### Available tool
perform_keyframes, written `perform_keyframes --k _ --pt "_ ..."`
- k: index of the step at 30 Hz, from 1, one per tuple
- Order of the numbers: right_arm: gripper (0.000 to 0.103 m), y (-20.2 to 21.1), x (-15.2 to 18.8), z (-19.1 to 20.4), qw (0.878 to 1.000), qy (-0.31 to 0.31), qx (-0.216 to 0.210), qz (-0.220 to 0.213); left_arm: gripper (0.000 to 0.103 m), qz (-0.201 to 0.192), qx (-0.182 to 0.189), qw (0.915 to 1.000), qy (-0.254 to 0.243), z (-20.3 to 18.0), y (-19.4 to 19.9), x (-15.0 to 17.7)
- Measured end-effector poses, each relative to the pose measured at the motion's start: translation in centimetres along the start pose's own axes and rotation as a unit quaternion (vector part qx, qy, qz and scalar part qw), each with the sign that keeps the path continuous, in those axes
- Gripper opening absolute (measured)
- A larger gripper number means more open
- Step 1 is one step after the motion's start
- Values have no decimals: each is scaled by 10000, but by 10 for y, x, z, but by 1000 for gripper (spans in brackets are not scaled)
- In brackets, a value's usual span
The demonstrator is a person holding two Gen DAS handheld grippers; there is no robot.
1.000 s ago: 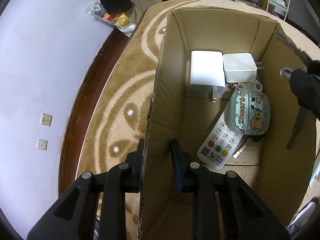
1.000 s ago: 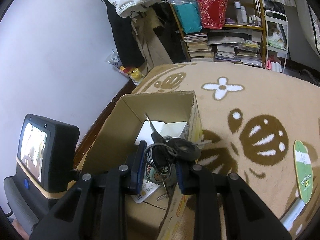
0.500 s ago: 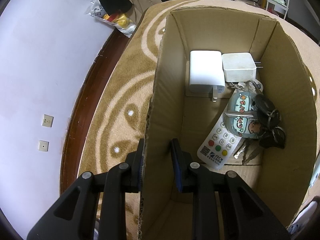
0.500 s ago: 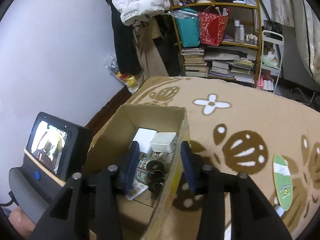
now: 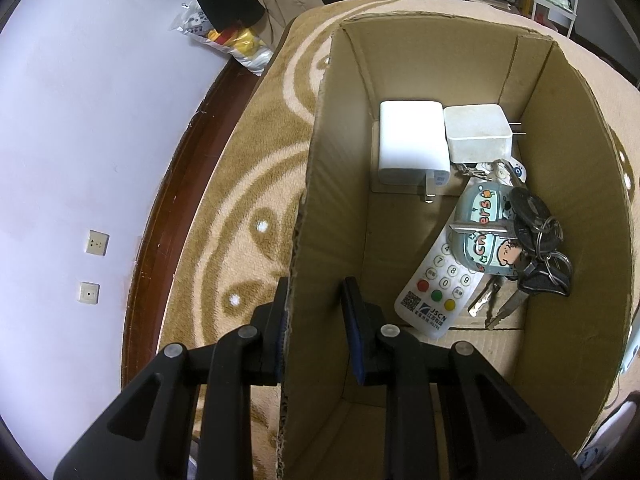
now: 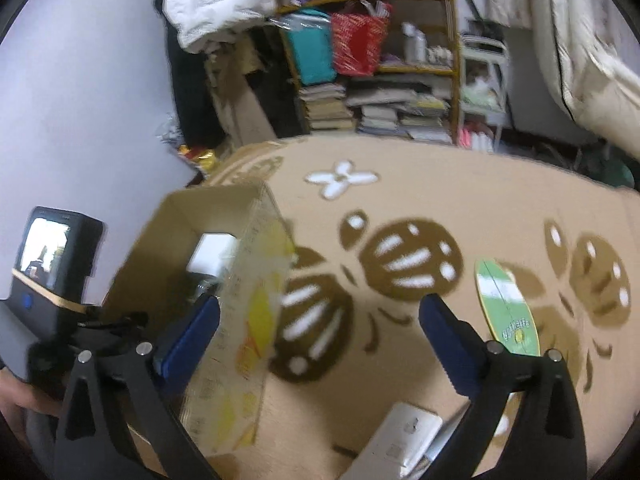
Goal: Organize rigid objects
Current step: 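Carry the keys into the box with the right tool and release them, then move the right tool to the rug and grasp the white flat power bank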
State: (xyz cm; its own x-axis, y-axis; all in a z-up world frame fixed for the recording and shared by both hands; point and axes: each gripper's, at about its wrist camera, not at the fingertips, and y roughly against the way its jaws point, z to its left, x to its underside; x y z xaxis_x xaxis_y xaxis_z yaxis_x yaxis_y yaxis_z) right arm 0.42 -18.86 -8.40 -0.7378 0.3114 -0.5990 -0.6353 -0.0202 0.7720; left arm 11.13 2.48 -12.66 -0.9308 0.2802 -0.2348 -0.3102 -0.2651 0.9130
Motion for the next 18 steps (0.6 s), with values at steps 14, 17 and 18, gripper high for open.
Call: perform_keyframes --k 14,17,18 --pt "103 -29 47 -47 9956 -531 348 696 24 -5 -16 10000 -22 0 1 -1" --pt "103 -34 53 -50 9936 -651 319 861 24 -9 -24 10000 -30 0 1 -1" --pt "103 -36 55 -51 9929 -713 327 896 24 -9 -22 10000 -31 0 1 -1"
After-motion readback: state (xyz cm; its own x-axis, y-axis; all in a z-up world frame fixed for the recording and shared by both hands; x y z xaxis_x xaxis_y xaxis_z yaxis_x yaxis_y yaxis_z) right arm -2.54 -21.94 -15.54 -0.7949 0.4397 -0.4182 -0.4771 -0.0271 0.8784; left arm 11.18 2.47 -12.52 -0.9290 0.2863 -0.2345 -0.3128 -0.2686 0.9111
